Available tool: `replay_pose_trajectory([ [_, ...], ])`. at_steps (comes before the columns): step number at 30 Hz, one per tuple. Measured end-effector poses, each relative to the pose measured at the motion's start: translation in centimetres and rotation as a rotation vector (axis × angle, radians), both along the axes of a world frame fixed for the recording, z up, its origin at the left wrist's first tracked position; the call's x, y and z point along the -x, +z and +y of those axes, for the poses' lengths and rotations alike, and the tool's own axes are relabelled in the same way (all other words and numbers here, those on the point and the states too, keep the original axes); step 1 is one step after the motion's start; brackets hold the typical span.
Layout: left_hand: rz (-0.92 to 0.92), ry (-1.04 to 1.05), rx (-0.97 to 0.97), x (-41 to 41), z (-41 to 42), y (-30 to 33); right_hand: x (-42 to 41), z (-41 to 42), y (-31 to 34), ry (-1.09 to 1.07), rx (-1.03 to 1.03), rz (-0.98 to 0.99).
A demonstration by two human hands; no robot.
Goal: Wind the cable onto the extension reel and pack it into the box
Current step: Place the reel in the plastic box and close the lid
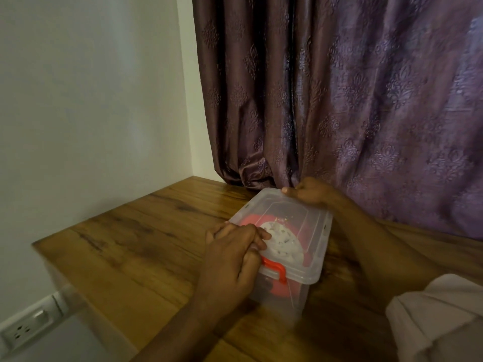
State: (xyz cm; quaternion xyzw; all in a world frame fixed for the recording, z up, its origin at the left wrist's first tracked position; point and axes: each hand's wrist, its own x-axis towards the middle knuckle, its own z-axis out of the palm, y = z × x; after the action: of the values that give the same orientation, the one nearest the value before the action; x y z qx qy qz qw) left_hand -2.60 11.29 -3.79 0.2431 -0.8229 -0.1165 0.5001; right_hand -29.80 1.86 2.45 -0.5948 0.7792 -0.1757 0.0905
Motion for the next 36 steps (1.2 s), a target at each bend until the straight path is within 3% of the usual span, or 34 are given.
replay_pose_trajectory([
  [3,-0.018,0.021,0.023,0.1,-0.1,0.0,0.0,0.1,0.0,0.030,0.048,-0.007],
  [8,0.016,0.043,0.012,0.7,-0.1,-0.1,-0.5,0.1,-0.6,0.063,0.204,0.236],
  [18,-0.054,0.064,-0.091,-0.4,-4.1,-0.6,-0.5,0.9,-0.7,-0.092,0.220,0.187],
  [23,-0.027,0.088,-0.436,-0.3,-9.2,-0.2,0.9,2.3,-0.2,-0.200,0.174,-0.013],
  [27,-0.085,0.261,-0.644,0.7,-14.3,1.8,2.2,4.1,-1.5,-0.248,0.276,-0.448],
  [29,-0.169,0.374,-0.704,1.9,-16.1,3.4,2.0,4.5,-2.1,-0.371,0.362,-0.528],
  [33,-0.471,0.555,-0.423,7.0,-17.5,5.3,1.0,4.9,-2.2,-0.591,0.460,-0.454],
  [36,-0.382,0.616,-0.342,9.5,-18.4,4.9,1.0,4.6,-2.2,-0.679,0.520,-0.445],
])
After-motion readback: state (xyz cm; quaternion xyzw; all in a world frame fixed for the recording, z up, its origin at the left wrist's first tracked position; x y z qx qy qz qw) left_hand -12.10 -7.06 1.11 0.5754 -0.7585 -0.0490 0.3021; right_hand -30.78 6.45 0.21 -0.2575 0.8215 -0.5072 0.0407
